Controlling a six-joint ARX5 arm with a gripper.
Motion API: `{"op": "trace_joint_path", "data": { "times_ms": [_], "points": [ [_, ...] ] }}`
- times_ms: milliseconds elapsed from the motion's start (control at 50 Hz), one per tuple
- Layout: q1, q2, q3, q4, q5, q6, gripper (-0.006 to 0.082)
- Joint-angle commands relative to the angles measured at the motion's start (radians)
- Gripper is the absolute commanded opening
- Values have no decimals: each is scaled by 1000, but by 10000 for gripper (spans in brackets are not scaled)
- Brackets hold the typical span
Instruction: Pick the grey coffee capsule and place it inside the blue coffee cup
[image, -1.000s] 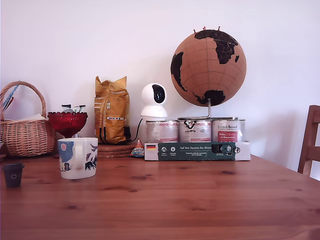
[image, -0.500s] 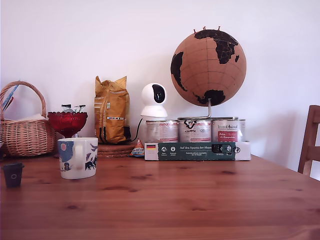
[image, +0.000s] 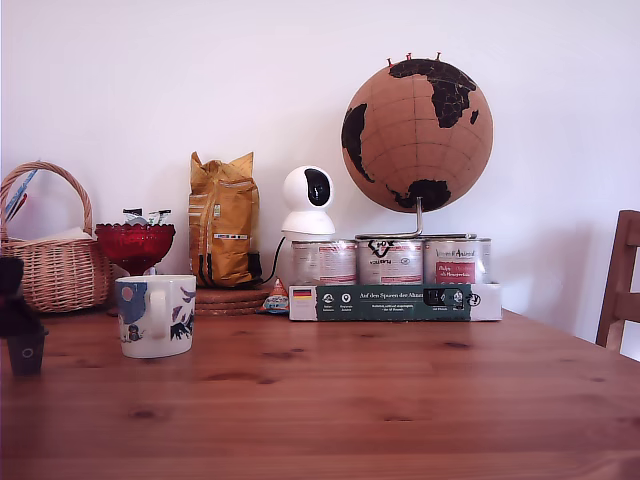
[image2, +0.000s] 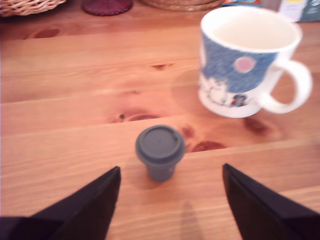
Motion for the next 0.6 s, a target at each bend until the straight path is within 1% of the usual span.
{"op": "trace_joint_path", "data": {
  "times_ms": [0,260,320,360,420,500,560,580],
  "points": [
    [-2,53,39,15,0,10,651],
    [-2,197,156,13,-3,24,646],
    [-2,216,177,8,-3,24,624],
    [-2,227,190,1,-3,24,584],
    [-2,238,201,-7,-3,24,480],
    [-2,238,206,-26,-1,24,280],
    [-2,238,206,-27,0,24,176],
    [-2,238,206,-26,0,24,159]
  ]
}}
